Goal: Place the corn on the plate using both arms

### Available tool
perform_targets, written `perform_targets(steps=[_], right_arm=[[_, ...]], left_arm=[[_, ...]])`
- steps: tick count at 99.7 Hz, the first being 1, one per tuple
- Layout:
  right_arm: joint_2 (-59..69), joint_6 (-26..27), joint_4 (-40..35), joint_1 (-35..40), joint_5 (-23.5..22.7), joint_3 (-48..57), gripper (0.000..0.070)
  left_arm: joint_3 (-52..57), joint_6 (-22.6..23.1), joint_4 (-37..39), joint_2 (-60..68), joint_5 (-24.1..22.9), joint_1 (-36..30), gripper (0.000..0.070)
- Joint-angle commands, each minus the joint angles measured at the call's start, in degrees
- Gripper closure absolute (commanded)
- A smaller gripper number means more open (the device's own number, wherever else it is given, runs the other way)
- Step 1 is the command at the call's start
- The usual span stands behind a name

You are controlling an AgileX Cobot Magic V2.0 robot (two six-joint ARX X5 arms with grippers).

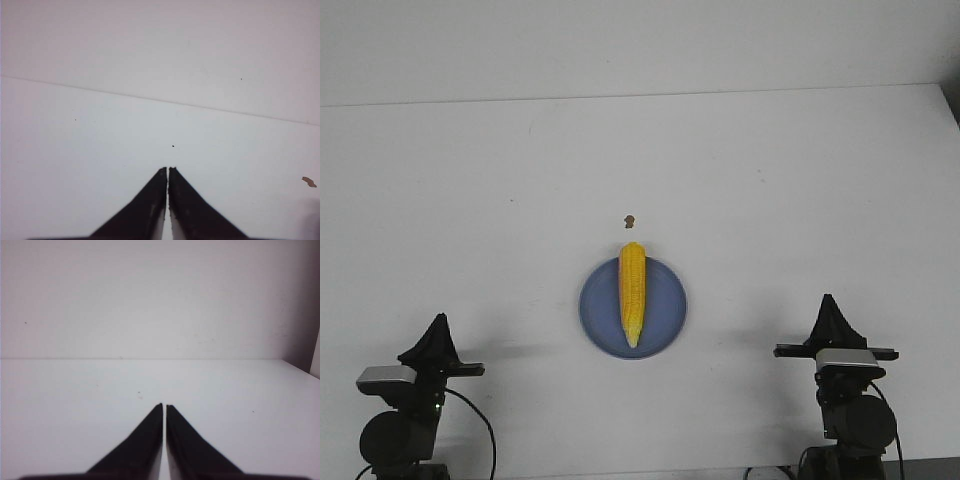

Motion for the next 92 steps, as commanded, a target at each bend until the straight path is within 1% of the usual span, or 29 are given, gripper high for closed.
perform_targets(steps=[1,9,21,27,92], right_arm=[[-0.11,0.55,0.74,-0.02,-0.07,-0.24,0.0681],[-0.11,0.52,0.83,-0.02,-0.9,-0.24,0.0681],[-0.11,0.13,0.79,-0.02,-3.72,-0.24,0.0681],[-0.11,0.09,0.42,-0.02,-4.2,-0.24,0.0681],[-0.11,0.09,0.07,0.0,-4.17,-0.24,0.0681]], left_arm=[[-1.11,0.48,0.63,-0.07,0.09,0.0,0.0688],[-1.11,0.48,0.63,-0.07,0.09,-0.02,0.0688],[-1.11,0.48,0.63,-0.07,0.09,-0.02,0.0688],[-1.11,0.48,0.63,-0.07,0.09,-0.02,0.0688],[-1.11,0.48,0.63,-0.07,0.09,-0.02,0.0688]])
